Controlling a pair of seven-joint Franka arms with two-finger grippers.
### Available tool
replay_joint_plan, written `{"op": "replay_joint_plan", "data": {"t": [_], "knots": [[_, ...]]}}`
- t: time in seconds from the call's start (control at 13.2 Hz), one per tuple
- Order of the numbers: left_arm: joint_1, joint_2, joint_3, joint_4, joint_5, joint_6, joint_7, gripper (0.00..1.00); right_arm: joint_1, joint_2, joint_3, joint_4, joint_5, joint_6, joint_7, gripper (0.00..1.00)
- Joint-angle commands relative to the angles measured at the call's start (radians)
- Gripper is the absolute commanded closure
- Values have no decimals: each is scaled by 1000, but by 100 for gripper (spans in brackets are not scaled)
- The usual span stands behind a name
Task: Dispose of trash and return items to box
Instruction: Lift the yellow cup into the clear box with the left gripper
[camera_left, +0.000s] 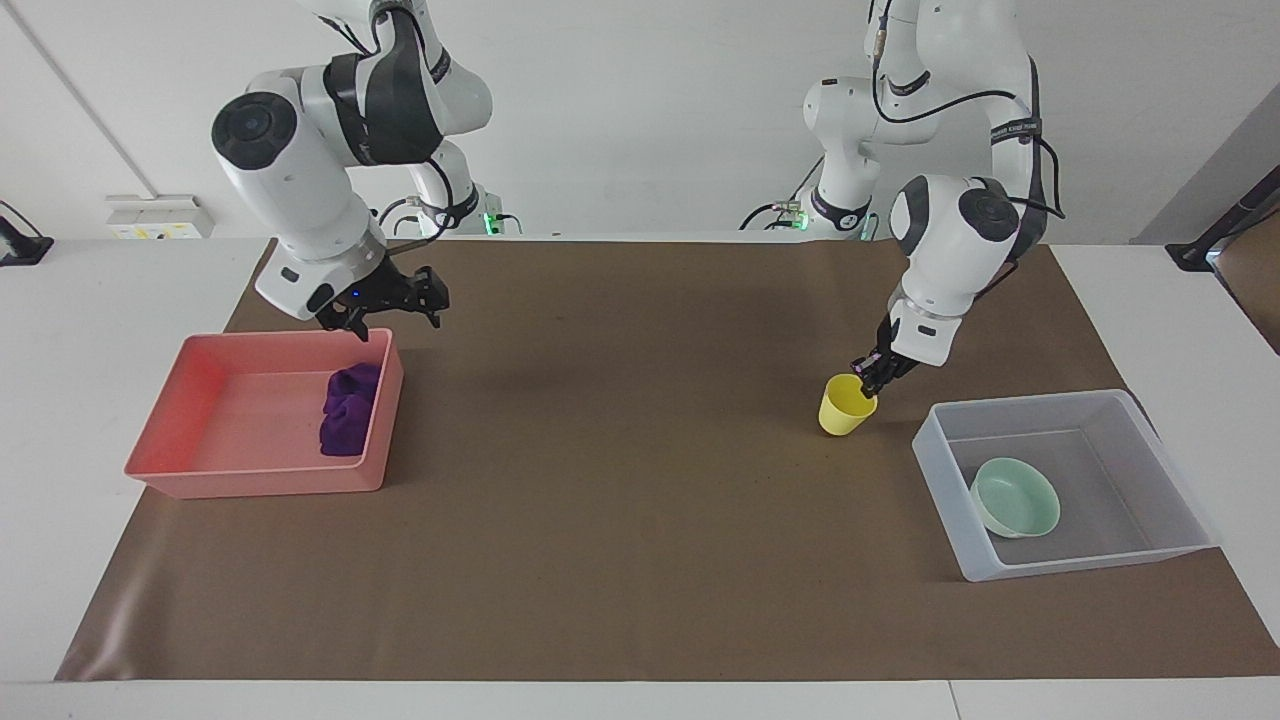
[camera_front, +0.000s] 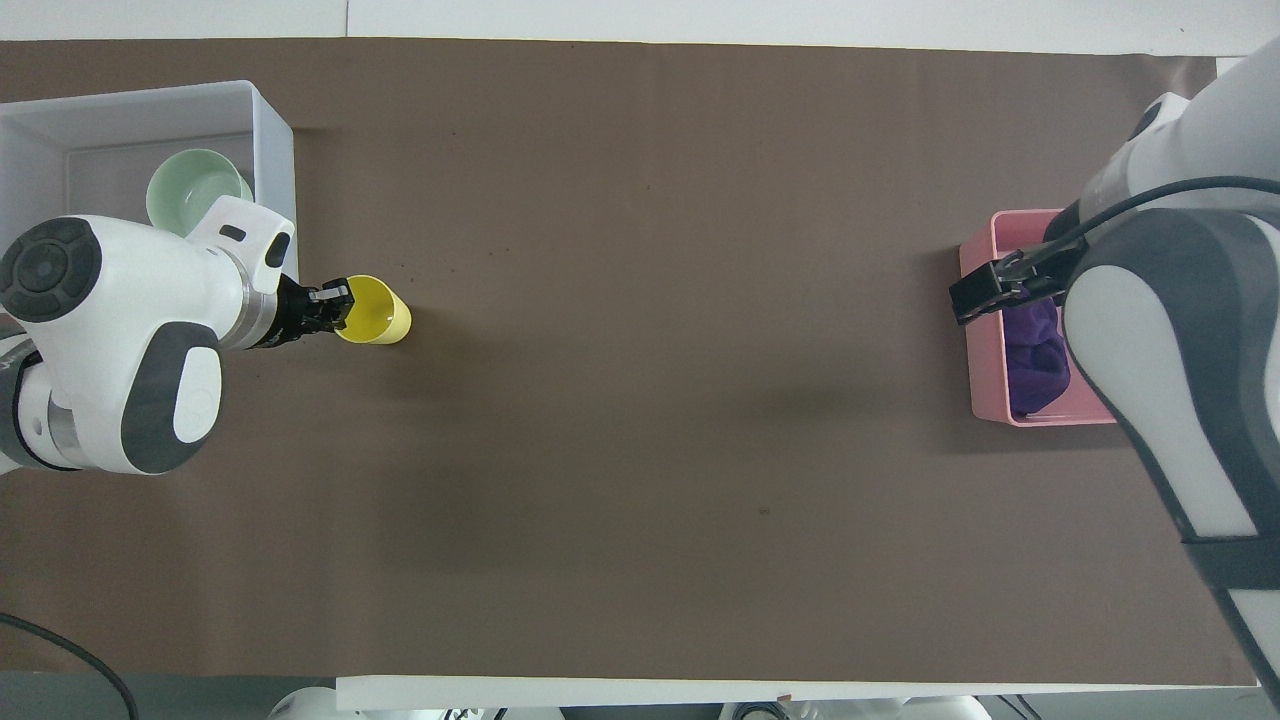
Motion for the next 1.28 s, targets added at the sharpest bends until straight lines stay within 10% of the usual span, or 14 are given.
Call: {"op": "replay_joint_plan", "data": {"t": [0.0,0.38,1.06,1.13,1.21], "knots": [[10,6,16,228,-9,-227,-20,99,-20,-26,-3,62,-14,-102,-7,1],[252,142,22,457,22,-278,60,100,-77,-109,-3,0,-15,-120,-6,0],[311,345,26,409,26,52,146,99,-88,-109,-3,-2,-15,-123,-6,0],[308,345,26,409,51,44,148,72,-86,-109,-1,-2,-15,-124,-6,0],[300,344,26,406,83,35,148,9,-88,-109,-3,-2,-15,-123,-4,0]]}}
